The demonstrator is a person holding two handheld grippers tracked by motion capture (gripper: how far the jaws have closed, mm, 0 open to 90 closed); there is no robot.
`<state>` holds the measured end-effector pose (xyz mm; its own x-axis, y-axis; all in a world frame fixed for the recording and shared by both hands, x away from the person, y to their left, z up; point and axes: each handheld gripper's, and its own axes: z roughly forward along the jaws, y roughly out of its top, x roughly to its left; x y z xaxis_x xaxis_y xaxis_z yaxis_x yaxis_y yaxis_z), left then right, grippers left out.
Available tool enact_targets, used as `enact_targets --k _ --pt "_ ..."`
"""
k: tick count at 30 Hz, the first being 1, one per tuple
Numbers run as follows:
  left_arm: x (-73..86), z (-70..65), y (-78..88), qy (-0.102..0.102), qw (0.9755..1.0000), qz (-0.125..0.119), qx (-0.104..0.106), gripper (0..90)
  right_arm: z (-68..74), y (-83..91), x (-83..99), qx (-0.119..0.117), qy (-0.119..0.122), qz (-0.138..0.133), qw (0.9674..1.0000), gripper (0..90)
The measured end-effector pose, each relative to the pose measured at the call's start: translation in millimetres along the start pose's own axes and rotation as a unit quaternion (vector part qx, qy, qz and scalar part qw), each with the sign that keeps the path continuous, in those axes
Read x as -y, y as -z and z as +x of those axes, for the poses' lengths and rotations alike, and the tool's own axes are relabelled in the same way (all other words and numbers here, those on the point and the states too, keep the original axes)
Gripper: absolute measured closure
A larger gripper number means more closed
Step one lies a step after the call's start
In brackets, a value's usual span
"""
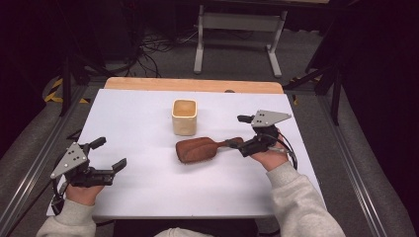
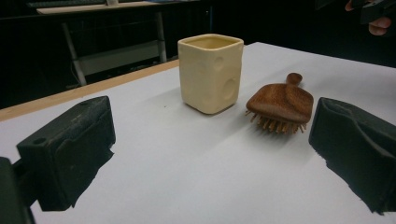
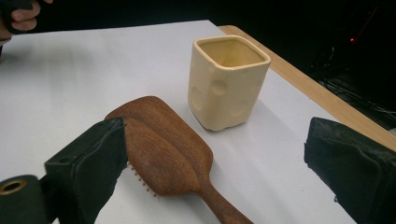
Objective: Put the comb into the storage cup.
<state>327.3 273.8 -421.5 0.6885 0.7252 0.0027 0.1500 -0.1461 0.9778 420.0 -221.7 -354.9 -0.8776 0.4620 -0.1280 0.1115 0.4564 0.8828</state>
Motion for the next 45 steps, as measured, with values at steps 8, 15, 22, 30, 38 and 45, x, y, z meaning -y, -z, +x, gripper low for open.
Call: enact_targets --k 8,15,22,30,38,45 --pt "0.7 0.1 -2.0 0.001 1.0 -0.001 0.009 1.4 -5.4 -19.8 -13.0 -0.03 0.015 0.024 0.9992 5.4" --pt "1.0 0.4 -2.6 0.004 0.9999 0.0 0.017 0.6 -8.0 -34.2 -23.3 -0.052 0.032 0.05 0.9969 5.5" --pt "1.3 1.2 -2.5 0.006 0.9998 0.004 0.019 0.6 -11.1 -43.1 -30.9 -0.074 0.047 0.073 0.9934 5.6" --pt "1.5 1.2 -3.1 0.005 0.9998 0.013 0.014 1.2 -13.0 -58.7 -36.2 -0.111 0.079 0.124 0.9828 5.9" --pt "2.0 1.2 -3.3 0.005 0.9997 0.016 0.016 1.4 -13.2 -80.4 -32.1 -0.155 0.109 0.204 0.9605 10.5" --pt "2.5 0.7 -3.1 0.005 0.9997 0.016 0.019 1.4 -15.5 -102.6 -21.0 -0.163 0.162 0.289 0.9295 17.4"
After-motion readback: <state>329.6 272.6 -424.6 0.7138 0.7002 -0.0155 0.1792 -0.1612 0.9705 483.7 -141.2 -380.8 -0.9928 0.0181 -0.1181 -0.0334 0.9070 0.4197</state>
